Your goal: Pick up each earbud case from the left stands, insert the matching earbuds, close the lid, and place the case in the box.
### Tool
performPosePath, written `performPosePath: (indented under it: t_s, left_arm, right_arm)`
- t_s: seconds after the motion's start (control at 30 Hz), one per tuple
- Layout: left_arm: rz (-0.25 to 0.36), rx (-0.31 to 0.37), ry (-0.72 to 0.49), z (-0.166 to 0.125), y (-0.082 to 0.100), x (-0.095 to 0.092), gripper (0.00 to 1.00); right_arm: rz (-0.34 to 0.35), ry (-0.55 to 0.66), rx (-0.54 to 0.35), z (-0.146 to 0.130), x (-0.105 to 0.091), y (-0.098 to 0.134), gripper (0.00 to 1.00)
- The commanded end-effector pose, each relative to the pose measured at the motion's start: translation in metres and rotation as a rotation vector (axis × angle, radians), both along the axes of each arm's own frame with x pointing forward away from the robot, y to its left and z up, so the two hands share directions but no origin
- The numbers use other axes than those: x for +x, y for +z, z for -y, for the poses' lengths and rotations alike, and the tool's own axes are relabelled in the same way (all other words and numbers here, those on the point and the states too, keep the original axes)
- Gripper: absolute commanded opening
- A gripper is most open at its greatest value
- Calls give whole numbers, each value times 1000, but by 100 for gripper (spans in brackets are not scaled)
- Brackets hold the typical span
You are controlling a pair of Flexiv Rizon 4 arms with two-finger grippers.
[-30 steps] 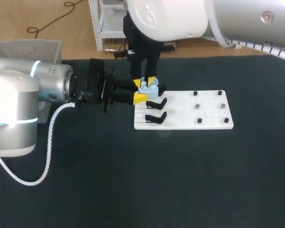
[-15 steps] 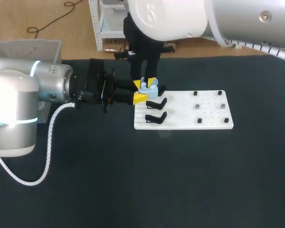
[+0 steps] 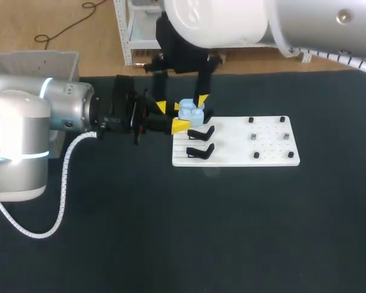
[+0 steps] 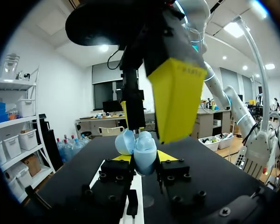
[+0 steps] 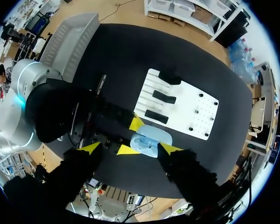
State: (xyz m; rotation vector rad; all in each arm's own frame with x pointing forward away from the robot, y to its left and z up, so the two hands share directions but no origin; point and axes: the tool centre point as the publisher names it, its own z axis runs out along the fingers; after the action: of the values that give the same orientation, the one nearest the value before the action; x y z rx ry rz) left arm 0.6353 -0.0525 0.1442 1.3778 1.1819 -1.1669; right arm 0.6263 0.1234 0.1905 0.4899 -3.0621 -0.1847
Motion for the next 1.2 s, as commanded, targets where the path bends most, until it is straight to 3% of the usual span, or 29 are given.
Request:
performPosePath:
  t_s: [0.03, 0.2, 0.37, 0.53, 0.67, 0.93, 1.2]
  left_arm:
    - [3, -3, 2, 0, 0, -2, 0]
    - [3, -3, 2, 0, 0, -2, 0]
    - [3, -3, 2, 0, 0, -2, 0]
    - [3, -3, 2, 0, 0, -2, 0]
    - [3, -3, 2, 0, 0, -2, 0]
    - [3, -3, 2, 0, 0, -2, 0]
    - [3, -3, 2, 0, 0, -2, 0]
  right_arm:
    - [27, -1, 20, 7, -10, 10, 100]
    - [81, -55, 78, 19, -3, 27, 100]
    - [188, -263, 164, 42, 24, 32, 100]
    - [280, -443, 206, 61, 51, 25, 100]
    - [313, -495, 207, 65, 62, 14, 100]
    - [300, -518, 182, 64, 72, -10, 100]
    - [223, -490, 138, 61, 64, -23, 100]
